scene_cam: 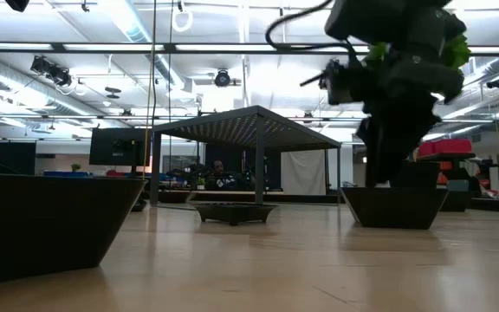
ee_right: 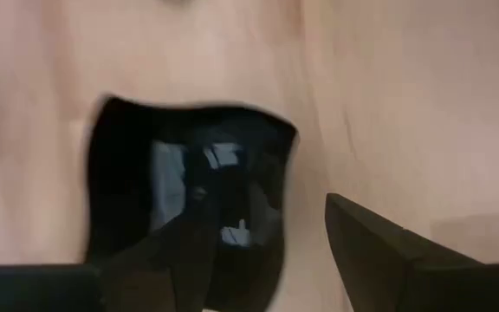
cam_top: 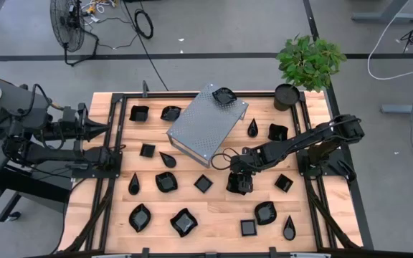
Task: Pick & Place Mini shaped plates
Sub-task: Put the black distorted square plate on the shelf, then stack the black distorted square plate on top of the black distorted square plate on the shelf
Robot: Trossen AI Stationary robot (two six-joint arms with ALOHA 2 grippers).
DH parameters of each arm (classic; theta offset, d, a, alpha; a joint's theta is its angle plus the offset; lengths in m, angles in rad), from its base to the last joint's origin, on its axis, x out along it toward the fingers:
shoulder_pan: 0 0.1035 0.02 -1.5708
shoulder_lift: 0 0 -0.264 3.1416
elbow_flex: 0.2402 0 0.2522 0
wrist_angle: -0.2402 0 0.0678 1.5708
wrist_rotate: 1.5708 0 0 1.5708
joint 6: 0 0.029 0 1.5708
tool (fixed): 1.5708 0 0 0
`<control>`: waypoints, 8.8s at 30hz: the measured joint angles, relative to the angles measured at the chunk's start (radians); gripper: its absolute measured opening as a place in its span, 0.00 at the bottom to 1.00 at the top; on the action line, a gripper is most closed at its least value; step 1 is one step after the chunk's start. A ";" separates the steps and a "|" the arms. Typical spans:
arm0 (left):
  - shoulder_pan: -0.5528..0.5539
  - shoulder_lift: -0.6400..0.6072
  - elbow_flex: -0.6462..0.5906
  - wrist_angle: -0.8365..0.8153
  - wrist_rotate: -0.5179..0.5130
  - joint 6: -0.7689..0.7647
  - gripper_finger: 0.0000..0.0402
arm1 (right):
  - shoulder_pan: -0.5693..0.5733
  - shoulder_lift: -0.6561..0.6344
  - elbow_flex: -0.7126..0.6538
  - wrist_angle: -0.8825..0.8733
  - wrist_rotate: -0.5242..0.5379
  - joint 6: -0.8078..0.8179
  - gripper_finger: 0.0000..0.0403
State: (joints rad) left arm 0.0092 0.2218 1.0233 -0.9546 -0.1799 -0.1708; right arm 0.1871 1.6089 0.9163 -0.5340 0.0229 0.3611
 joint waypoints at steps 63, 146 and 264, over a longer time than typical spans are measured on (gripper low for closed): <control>0.000 0.000 0.001 0.000 0.000 0.000 0.01 | -0.023 -0.087 0.246 -0.143 -0.147 0.133 0.00; 0.000 0.000 0.000 0.000 0.000 0.000 0.01 | -0.487 0.401 0.955 -0.319 -0.415 -0.080 0.00; 0.000 0.000 0.000 0.000 0.000 0.000 0.01 | -0.308 -0.105 0.327 -0.394 -0.121 0.126 0.35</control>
State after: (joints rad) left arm 0.0093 0.2214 1.0237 -0.9546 -0.1799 -0.1710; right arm -0.1206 1.5042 1.2434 -0.9276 -0.0979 0.4866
